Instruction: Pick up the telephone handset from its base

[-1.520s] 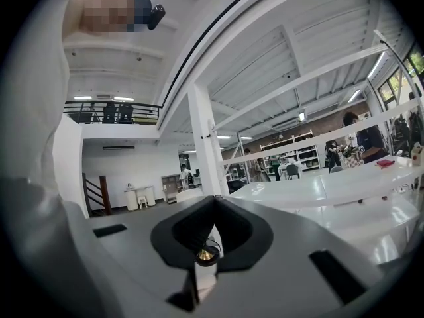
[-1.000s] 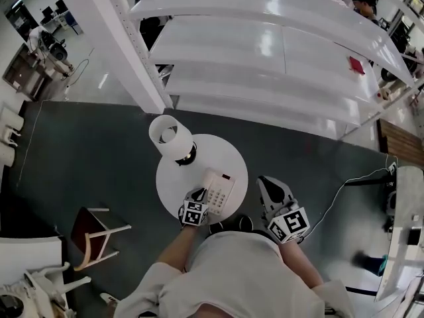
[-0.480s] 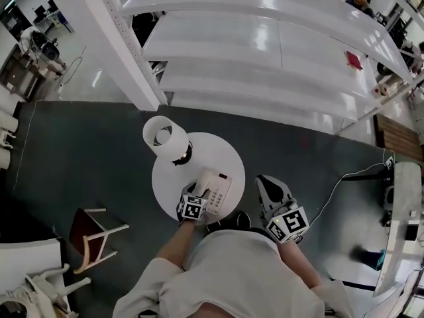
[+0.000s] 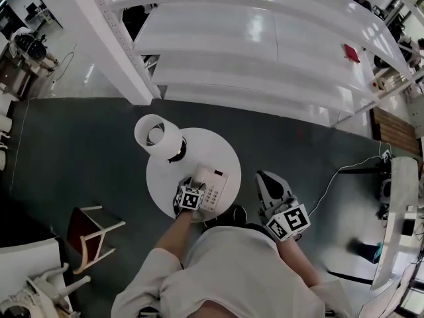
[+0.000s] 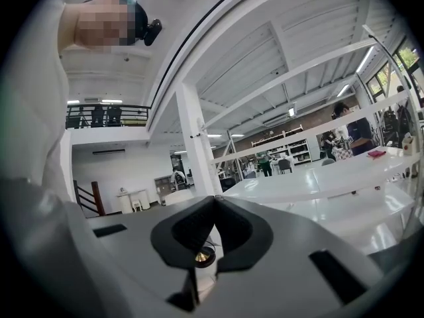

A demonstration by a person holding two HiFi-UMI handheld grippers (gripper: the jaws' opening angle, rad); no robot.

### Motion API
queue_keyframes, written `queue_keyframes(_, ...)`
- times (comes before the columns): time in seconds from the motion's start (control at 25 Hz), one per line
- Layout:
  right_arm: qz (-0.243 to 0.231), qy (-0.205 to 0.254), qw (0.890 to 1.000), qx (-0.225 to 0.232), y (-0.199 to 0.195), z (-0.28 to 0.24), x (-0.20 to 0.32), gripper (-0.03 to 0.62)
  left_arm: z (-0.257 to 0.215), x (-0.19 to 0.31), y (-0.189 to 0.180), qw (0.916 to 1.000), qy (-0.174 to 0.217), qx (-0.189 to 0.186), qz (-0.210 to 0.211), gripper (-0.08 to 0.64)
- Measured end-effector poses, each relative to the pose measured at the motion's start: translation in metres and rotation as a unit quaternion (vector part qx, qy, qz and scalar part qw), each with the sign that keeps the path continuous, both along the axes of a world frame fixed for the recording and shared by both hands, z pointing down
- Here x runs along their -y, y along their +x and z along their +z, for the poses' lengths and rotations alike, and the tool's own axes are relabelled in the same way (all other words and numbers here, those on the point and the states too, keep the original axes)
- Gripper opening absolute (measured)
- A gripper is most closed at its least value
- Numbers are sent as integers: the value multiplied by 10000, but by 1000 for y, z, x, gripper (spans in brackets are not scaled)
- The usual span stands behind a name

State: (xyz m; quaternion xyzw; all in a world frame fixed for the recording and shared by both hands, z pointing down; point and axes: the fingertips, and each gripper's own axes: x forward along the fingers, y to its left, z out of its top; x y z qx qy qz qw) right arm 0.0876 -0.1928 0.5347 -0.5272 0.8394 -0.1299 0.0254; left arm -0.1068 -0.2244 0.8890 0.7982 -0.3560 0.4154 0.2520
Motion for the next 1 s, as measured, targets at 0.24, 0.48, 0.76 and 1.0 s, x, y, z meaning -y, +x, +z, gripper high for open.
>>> queue_keyframes(0.24, 76, -49, 10000, -39, 8, 2, -2, 9, 15, 1, -3, 9998, -151, 85, -102, 273)
queue_keyframes(0.48, 209, -112, 9997, -72, 19, 3, -9, 9, 24, 1, -2, 9998, -150, 124, -77, 272)
queue_keyframes(0.76, 341, -148, 9992, -117, 27, 6, -18, 9, 24, 1, -4, 9994, -234, 218, -138, 270)
queue_keyframes(1.0, 448, -160, 9988, -121, 33, 6, -24, 9, 24, 1, -6, 9996, -162, 181, -157, 249)
